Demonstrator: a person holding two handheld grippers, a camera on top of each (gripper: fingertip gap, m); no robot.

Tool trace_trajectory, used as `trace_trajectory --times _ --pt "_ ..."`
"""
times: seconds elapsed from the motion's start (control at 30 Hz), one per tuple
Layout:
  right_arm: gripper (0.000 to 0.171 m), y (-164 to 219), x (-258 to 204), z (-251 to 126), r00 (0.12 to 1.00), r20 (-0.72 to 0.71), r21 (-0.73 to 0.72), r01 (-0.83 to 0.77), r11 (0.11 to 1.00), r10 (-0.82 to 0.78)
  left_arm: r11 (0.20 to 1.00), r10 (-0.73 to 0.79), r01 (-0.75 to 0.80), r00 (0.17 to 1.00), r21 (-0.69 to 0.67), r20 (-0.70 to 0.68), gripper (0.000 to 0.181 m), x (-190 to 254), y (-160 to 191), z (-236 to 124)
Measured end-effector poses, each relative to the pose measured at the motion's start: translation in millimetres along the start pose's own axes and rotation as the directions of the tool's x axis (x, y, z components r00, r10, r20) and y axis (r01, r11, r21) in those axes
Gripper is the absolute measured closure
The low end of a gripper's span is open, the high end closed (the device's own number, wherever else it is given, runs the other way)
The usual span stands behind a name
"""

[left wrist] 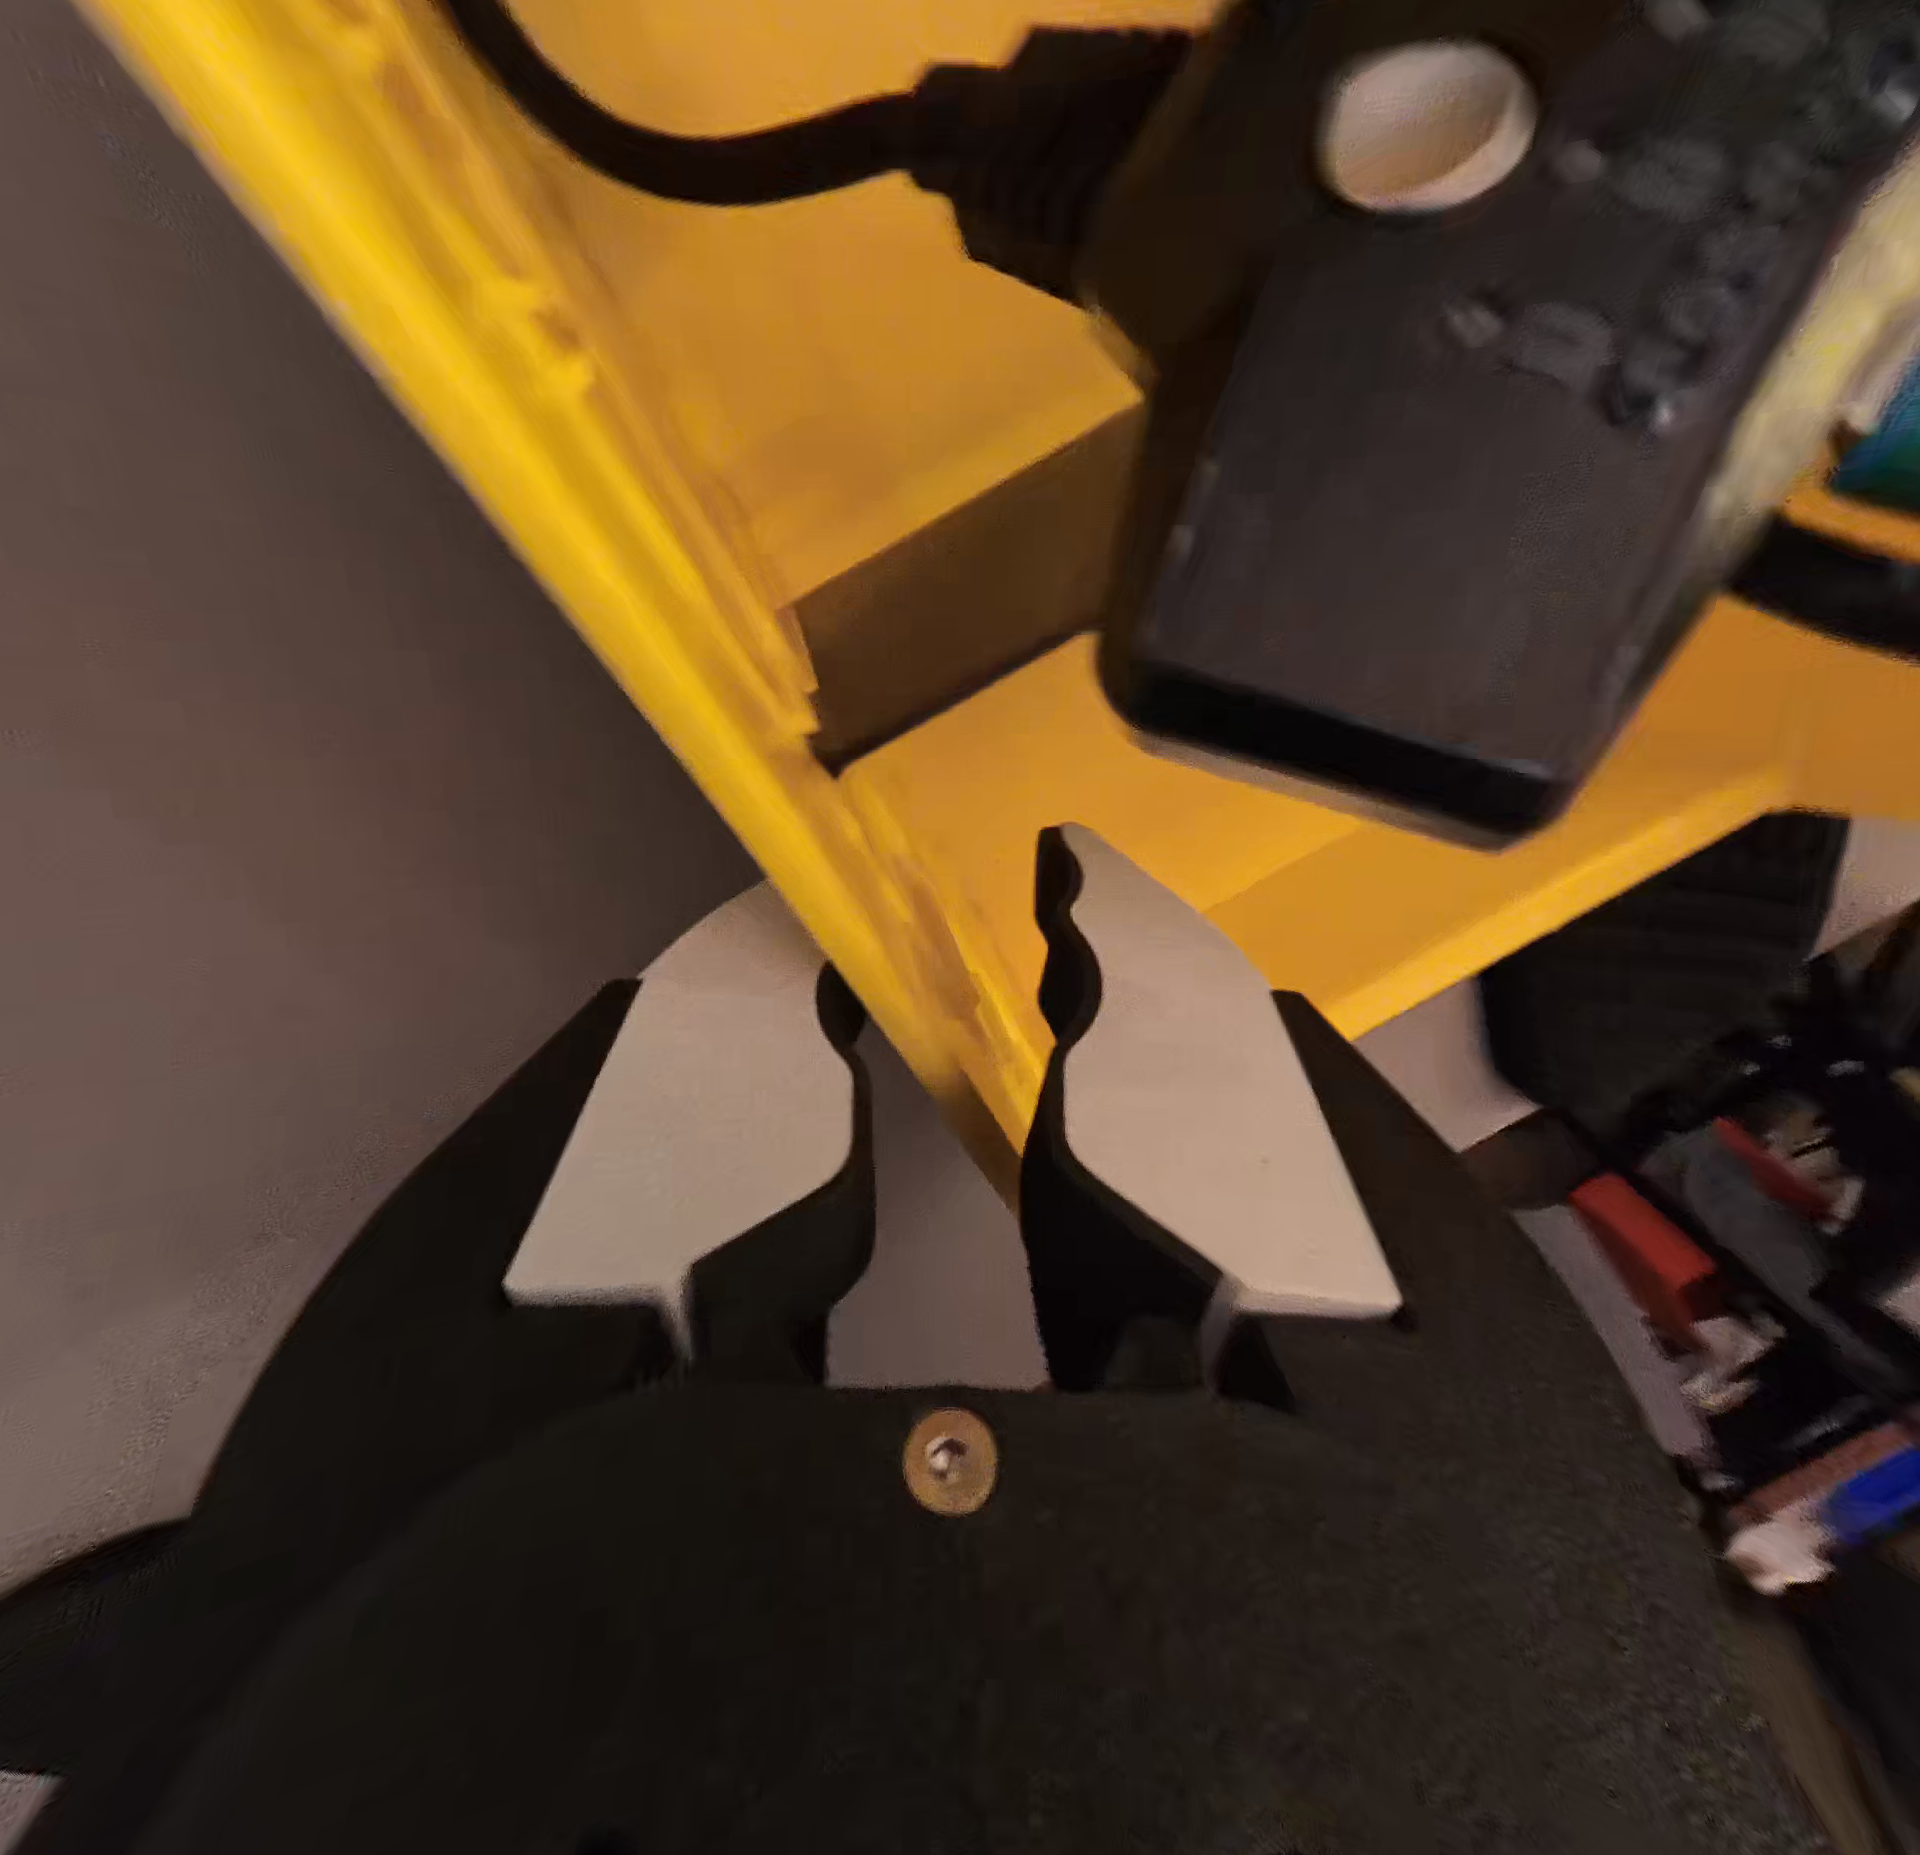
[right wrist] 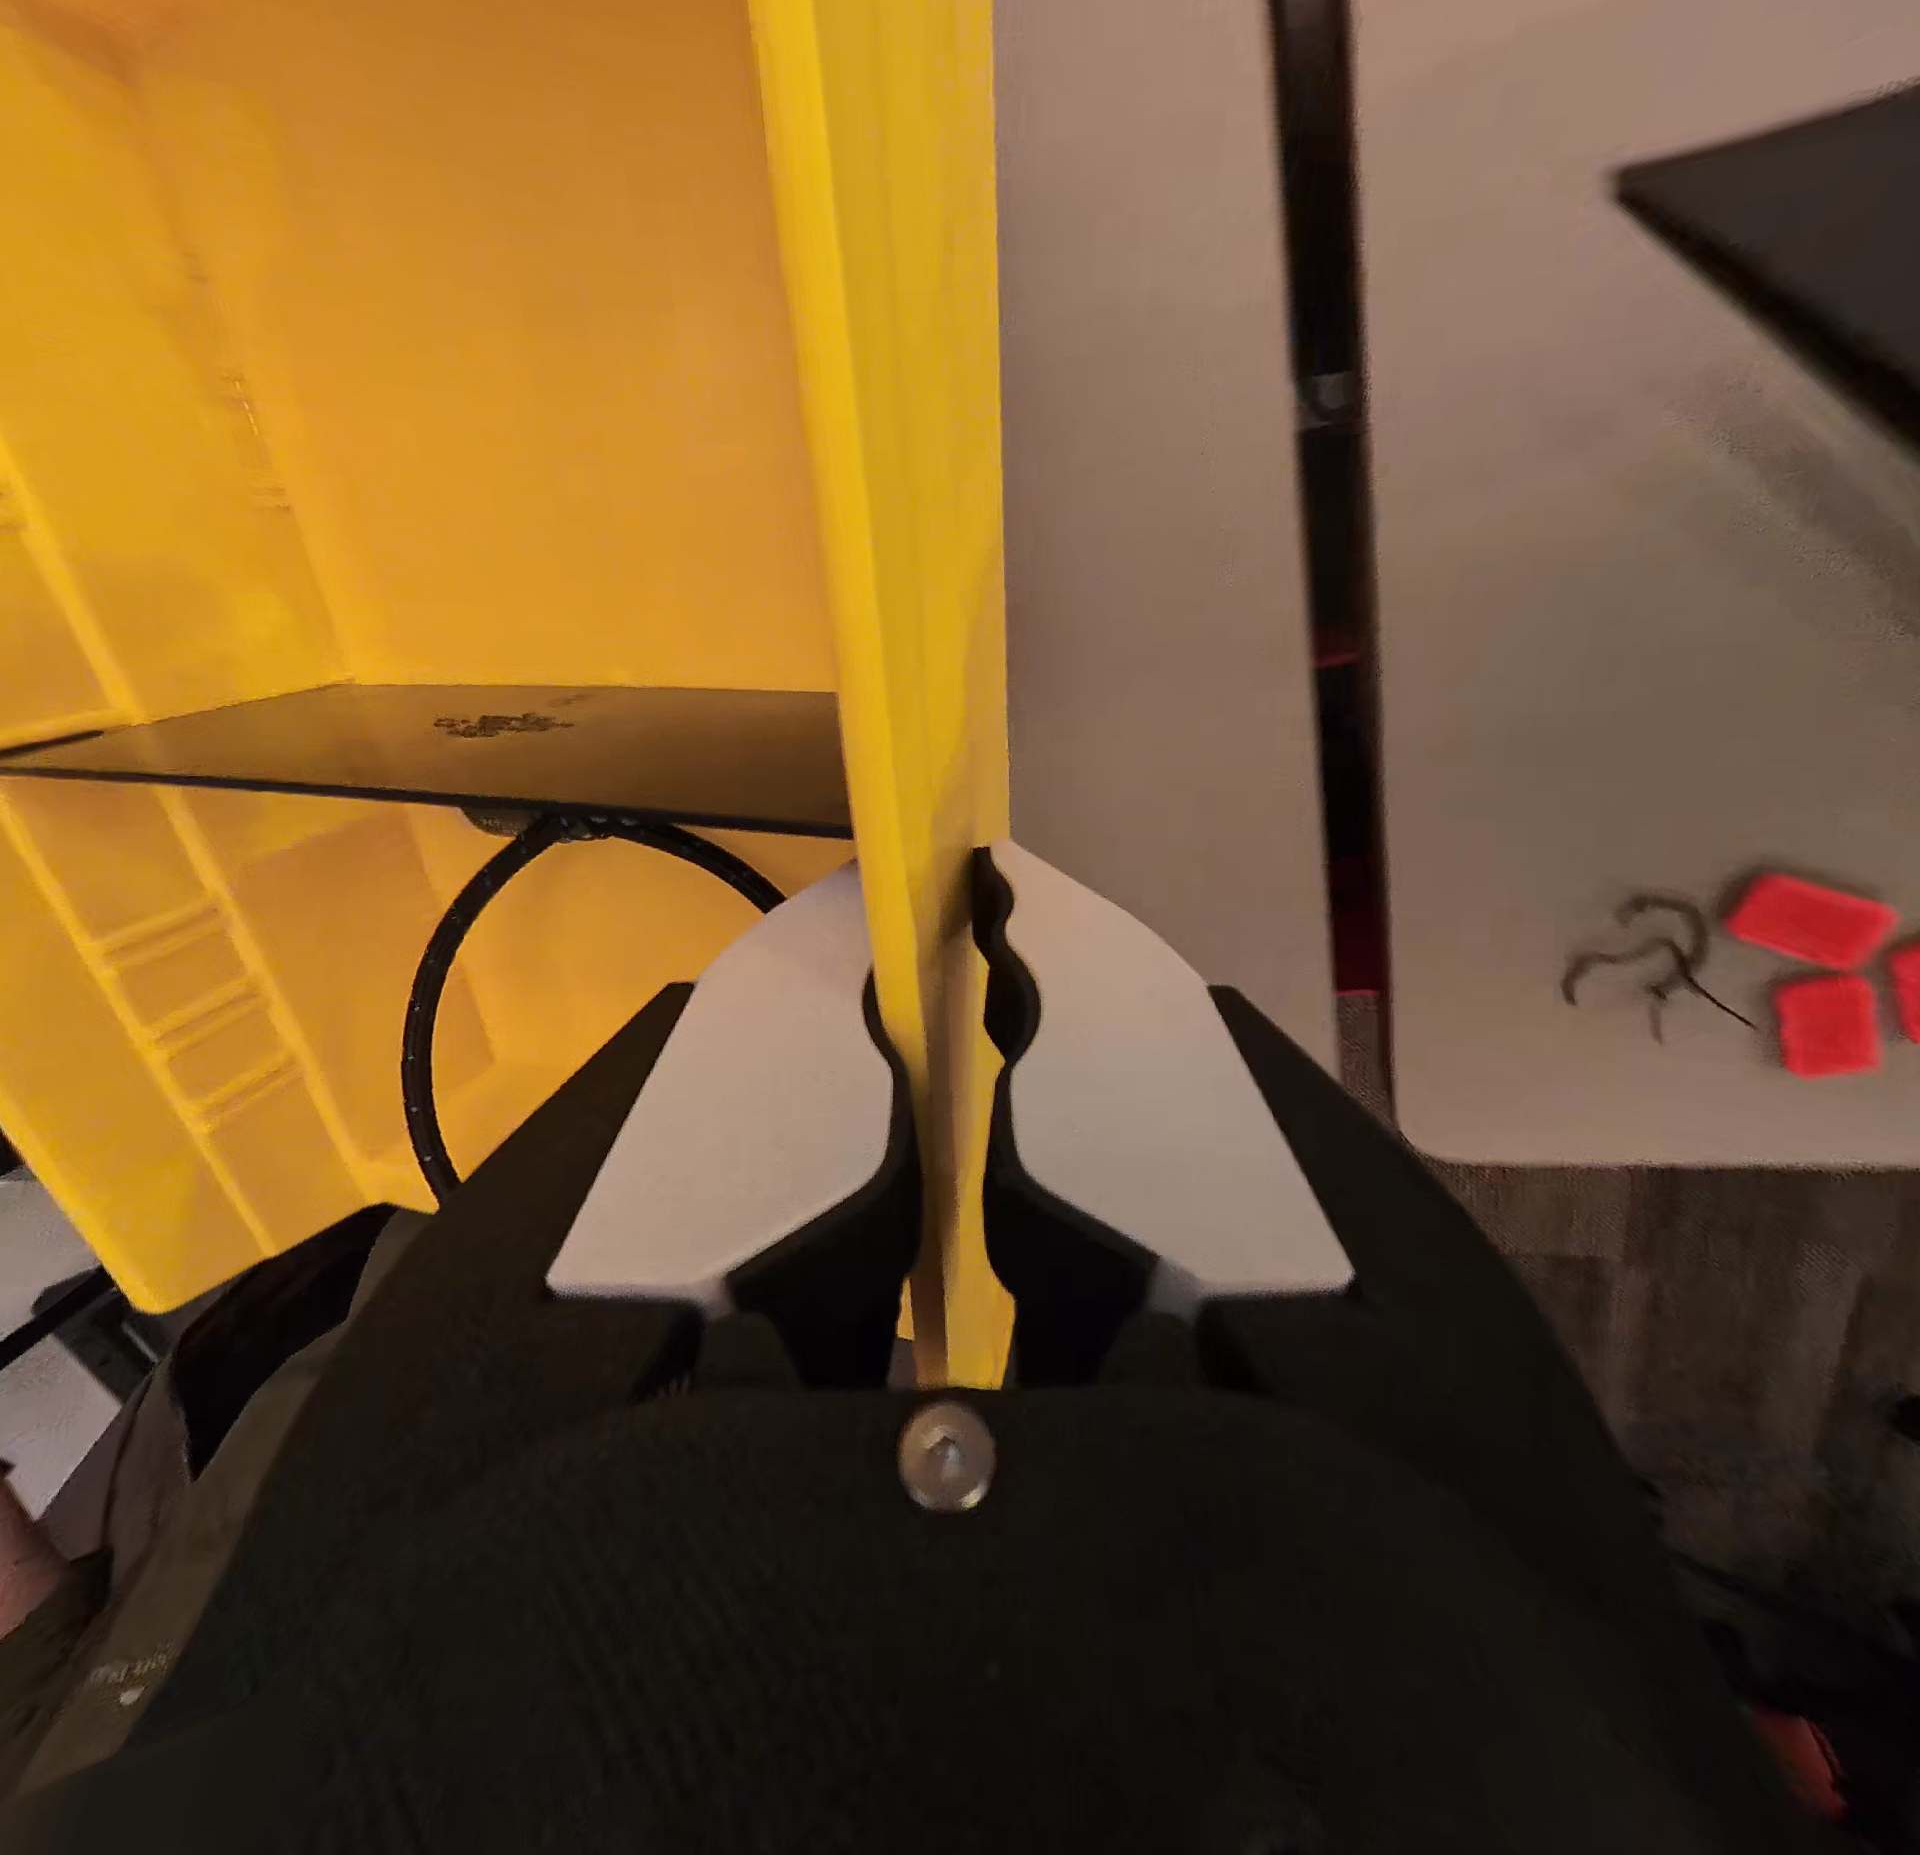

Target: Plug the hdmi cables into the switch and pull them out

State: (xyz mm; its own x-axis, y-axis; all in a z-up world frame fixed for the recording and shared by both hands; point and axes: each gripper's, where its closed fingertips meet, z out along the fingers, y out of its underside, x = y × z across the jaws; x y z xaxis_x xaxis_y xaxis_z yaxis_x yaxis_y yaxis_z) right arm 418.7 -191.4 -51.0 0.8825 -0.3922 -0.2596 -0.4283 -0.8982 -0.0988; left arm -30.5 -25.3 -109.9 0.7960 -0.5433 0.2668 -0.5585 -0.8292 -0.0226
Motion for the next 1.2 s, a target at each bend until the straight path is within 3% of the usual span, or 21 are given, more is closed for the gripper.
trace_trajectory --times 0.1,0.17,0.27,0.5,0.7,0.9,1.2 --pt "0.163 -10.3 -30.6 29.2 0.998 0.029 -0.016 0.049 0.999 -0.049 0.995 -0.067 0.064 0.997 0.077 0.038 0.173 -32.6 -10.6 -6.3" --pt "0.163 -16.5 -53.8 47.7 0.996 0.052 -0.027 0.073 0.997 -0.071 0.989 -0.075 0.071 0.997 0.131 0.029 0.175 -58.9 -11.1 -13.9" --pt "0.162 -23.3 -92.3 75.6 0.989 0.088 -0.059 0.121 0.991 -0.116 0.962 -0.191 0.211 0.973 0.174 -0.128 0.167 -97.5 -1.2 -27.2" --pt "0.163 -46.2 -174.3 122.1 0.974 0.1 -0.081 0.21 0.974 -0.202 0.897 -0.352 0.361 0.933 0.256 -0.08 0.167 -237.6 62.7 -69.6" --pt "0.166 -62.8 -190.1 132.6 0.967 0.021 -0.077 0.254 0.964 -0.253 0.806 -0.487 0.503 0.863 0.313 -0.132 0.168 -324.4 125.1 -97.2" --pt "0.166 -61.6 -177.3 128.7 0.969 0.009 -0.07 0.247 0.966 -0.247 0.739 -0.557 0.571 0.817 0.358 -0.152 0.168 -368.6 157.4 -111.4" --pt "0.164 -52.7 -165.6 123.9 0.95 -0.001 -0.067 0.311 0.948 -0.312 0.845 -0.449 0.417 0.893 0.336 0.019 0.172 -375.7 151.0 -110.7"
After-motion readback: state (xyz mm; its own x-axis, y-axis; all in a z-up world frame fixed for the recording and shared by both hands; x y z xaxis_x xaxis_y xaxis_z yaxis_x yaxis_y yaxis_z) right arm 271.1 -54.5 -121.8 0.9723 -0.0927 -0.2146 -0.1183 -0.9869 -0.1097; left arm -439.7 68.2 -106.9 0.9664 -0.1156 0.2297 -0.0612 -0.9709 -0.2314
